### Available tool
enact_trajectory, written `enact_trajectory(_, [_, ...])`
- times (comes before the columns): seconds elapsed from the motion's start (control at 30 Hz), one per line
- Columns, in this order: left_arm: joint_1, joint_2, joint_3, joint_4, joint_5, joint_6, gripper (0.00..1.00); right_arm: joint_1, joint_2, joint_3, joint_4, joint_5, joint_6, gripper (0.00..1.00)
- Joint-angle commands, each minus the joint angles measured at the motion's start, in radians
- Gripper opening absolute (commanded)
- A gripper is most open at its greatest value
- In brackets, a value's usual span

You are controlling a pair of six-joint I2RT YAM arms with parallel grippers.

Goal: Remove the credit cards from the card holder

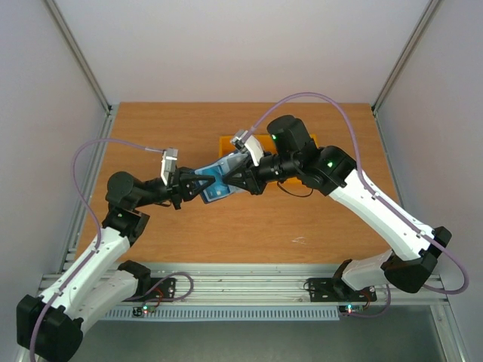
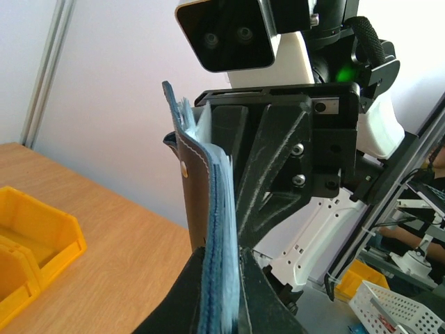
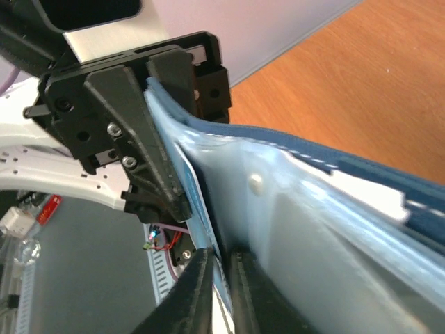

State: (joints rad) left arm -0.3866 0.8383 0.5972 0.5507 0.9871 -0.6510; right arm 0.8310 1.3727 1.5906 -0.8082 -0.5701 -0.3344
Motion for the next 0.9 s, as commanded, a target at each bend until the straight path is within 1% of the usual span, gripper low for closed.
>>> enact_trajectory(0.0, [-0.012,-0.003,0.009,0.096,0.028,-0.001,0.00,0.011,0.041,-0.003,0.105,-0.072,0.012,0.03])
enact_trajectory(0.2, [-0.013,-0.016,-0.006,0.088,0.012,-0.004,0.00,-0.003,-0.063,-0.088,0.162,-0.087,0.009,0.01])
enact_trajectory(0.3, [-0.013,-0.015,-0.010,0.090,0.006,-0.008,0.02,-0.010,-0.086,-0.099,0.173,-0.103,0.013,0.01])
enact_trajectory(0.37, [-0.012,-0.015,-0.009,0.095,0.008,-0.012,0.04,-0.010,-0.085,-0.094,0.167,-0.109,0.012,0.01])
enact_trajectory(0.5, [-0.013,-0.016,-0.012,0.115,0.014,-0.039,0.04,-0.011,-0.058,-0.090,0.176,-0.127,0.037,0.01])
enact_trajectory(0.57, [-0.014,-0.015,-0.013,0.118,0.013,-0.044,0.01,-0.009,-0.019,-0.075,0.175,-0.168,0.055,0.05])
enact_trajectory(0.7, [-0.014,-0.016,-0.007,0.124,0.014,-0.048,0.00,0.004,0.024,-0.061,0.213,-0.219,0.075,0.09])
enact_trajectory(0.77, [-0.014,-0.016,-0.009,0.121,0.009,-0.051,0.00,0.005,0.028,-0.061,0.230,-0.222,0.074,0.08])
enact_trajectory(0.87, [-0.014,-0.012,-0.007,0.120,0.005,-0.058,0.00,0.005,0.013,-0.068,0.239,-0.221,0.066,0.01])
